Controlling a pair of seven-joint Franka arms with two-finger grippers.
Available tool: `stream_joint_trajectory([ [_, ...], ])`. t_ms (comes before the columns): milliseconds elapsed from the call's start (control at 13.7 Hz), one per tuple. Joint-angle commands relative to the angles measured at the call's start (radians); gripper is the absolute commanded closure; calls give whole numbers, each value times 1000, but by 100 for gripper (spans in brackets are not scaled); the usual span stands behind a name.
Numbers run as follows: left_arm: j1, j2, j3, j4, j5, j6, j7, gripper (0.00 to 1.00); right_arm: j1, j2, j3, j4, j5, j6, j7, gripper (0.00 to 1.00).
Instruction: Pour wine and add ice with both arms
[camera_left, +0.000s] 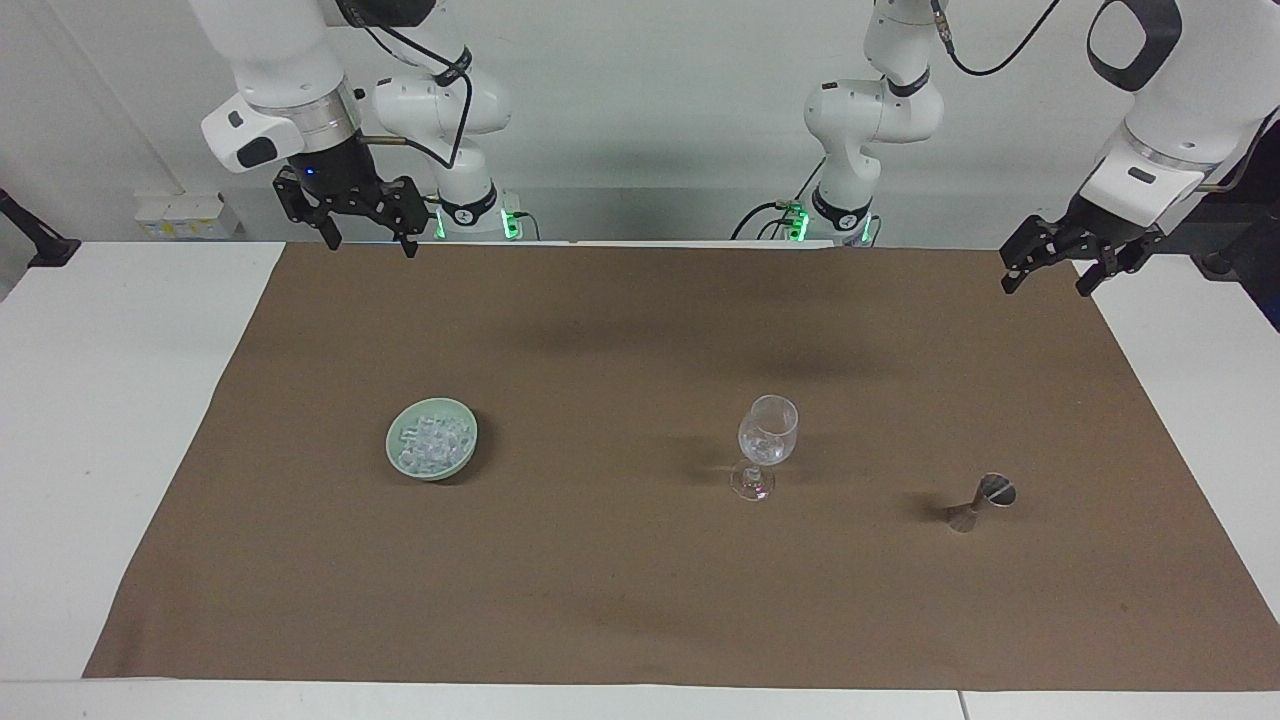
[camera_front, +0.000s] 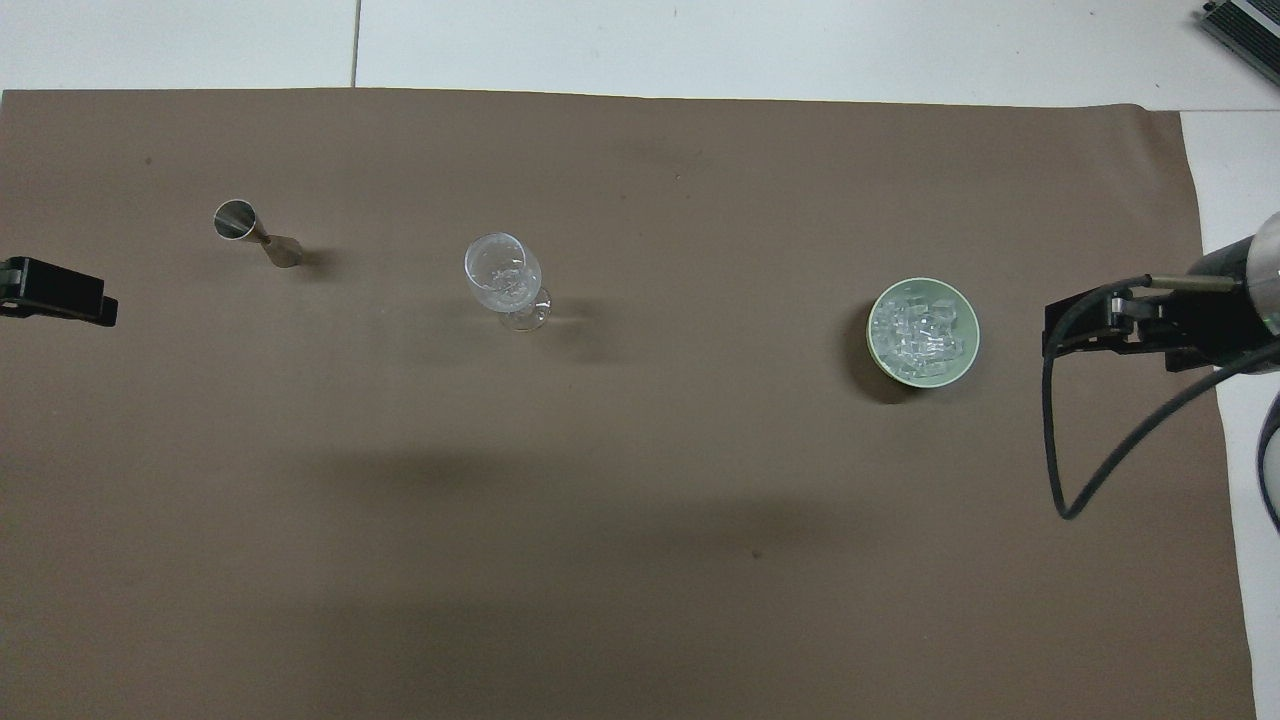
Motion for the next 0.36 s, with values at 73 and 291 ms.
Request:
stream_joint_trajectory([
  [73, 3, 11, -2, 13, -3, -4, 3, 0, -16, -27, 2, -38, 20, 4, -33, 0],
  [291, 3, 11, -2, 13, -2, 6, 3, 0, -14, -46, 2, -70, 20, 14, -34, 0],
])
